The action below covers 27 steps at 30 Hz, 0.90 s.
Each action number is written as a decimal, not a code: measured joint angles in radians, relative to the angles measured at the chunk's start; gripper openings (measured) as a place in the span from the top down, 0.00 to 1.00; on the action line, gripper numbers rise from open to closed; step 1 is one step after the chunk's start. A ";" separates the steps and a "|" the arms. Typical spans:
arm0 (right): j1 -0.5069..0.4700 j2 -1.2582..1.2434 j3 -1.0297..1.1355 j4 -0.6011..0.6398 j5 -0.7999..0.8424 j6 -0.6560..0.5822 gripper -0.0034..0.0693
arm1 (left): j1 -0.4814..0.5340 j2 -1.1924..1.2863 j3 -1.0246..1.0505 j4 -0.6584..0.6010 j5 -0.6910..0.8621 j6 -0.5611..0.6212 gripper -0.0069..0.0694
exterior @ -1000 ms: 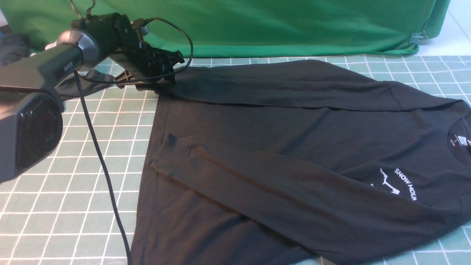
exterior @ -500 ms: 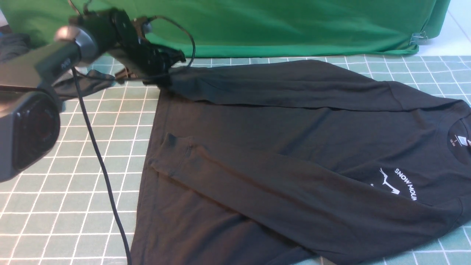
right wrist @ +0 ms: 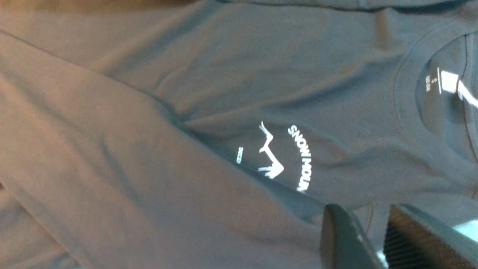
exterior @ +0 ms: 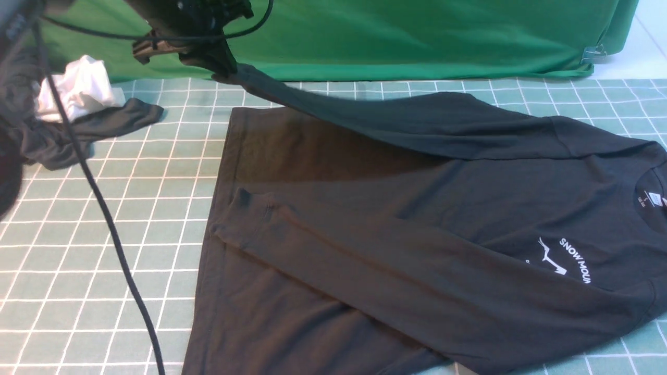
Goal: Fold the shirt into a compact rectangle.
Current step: 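Fold the left side of the dark shirt inward over its body with the left gripper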
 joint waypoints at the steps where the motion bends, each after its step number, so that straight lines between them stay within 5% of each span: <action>1: 0.000 0.000 0.000 0.000 -0.019 0.000 0.70 | -0.014 -0.038 0.045 0.000 0.000 -0.013 0.89; 9: 0.000 0.000 0.000 0.000 -0.135 0.001 0.69 | -0.164 -0.285 0.496 0.138 -0.041 -0.116 0.89; 18: 0.000 0.000 0.000 -0.001 -0.126 0.001 0.67 | -0.171 -0.381 0.875 0.191 -0.182 -0.172 0.89; 27: 0.000 0.000 0.000 0.000 -0.096 0.009 0.66 | -0.171 -0.409 0.916 0.178 -0.241 -0.148 0.89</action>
